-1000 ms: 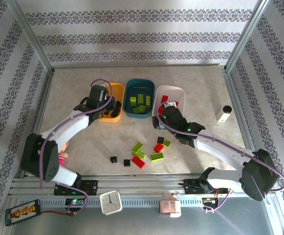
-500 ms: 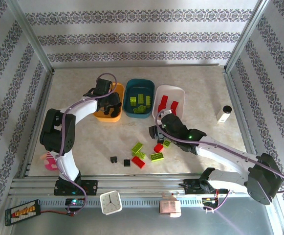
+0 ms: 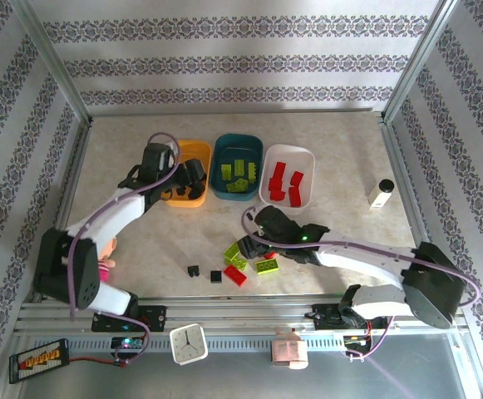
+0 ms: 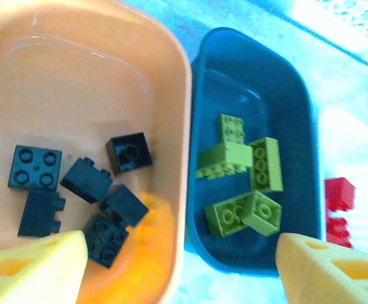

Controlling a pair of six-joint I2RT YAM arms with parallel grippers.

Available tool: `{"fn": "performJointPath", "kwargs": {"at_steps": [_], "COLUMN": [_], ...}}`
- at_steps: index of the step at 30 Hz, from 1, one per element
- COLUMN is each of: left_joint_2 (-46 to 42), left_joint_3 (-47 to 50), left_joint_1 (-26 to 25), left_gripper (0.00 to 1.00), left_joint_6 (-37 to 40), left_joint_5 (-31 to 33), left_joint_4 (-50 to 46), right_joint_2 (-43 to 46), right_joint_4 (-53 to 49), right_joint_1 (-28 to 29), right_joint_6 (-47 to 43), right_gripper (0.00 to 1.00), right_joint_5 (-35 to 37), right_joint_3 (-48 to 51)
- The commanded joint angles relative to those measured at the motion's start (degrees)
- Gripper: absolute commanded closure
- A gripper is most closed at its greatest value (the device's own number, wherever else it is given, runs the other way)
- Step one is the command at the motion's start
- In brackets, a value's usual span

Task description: Sort the legos into containers by color

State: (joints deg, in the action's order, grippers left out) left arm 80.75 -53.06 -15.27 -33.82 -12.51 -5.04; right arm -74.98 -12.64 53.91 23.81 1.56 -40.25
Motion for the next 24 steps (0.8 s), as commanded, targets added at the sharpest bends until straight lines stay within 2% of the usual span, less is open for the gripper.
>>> {"fn": "performJointPath", "kwargs": {"at_steps": [1, 2, 12, 17, 24], "left_joint_2": [-6.9, -9.4, -30.4, -35.2, -35.9], "left_joint_3": [7.5, 9.9, 23.1, 25.1, 27.5], "left_joint_1": [-1.1, -1.3, -1.9, -1.9, -1.8], "left_gripper": [0.11, 0.00, 0.00, 0.00, 0.00], "left_joint_6": [-3.1, -3.6, -5.0, -4.7, -5.7], "left_joint_5": [-2.4, -2.7, -2.1, -1.5, -1.9], "left_joint_4": [3.7, 4.0, -2.8, -6.0, -5.0], "right_joint_2": [-4.9, -6.8, -20.1, -23.6, -25.2], "right_joint_4": [-0.2, -0.2, 0.1, 0.1, 0.3], "right_joint_1": [2.4, 3.0, 3.9, 3.9, 3.8], "right_joint_6": [-1.3, -1.6, -2.1, -1.4, -1.1], "right_gripper": [0.19, 0.19, 0.17, 0.17, 0.23], "right_joint_5": [-0.9, -0.3, 0.4, -1.6, -2.4], "right_joint_3": [-4.0, -4.9, -11.6, -13.0, -13.3]}}
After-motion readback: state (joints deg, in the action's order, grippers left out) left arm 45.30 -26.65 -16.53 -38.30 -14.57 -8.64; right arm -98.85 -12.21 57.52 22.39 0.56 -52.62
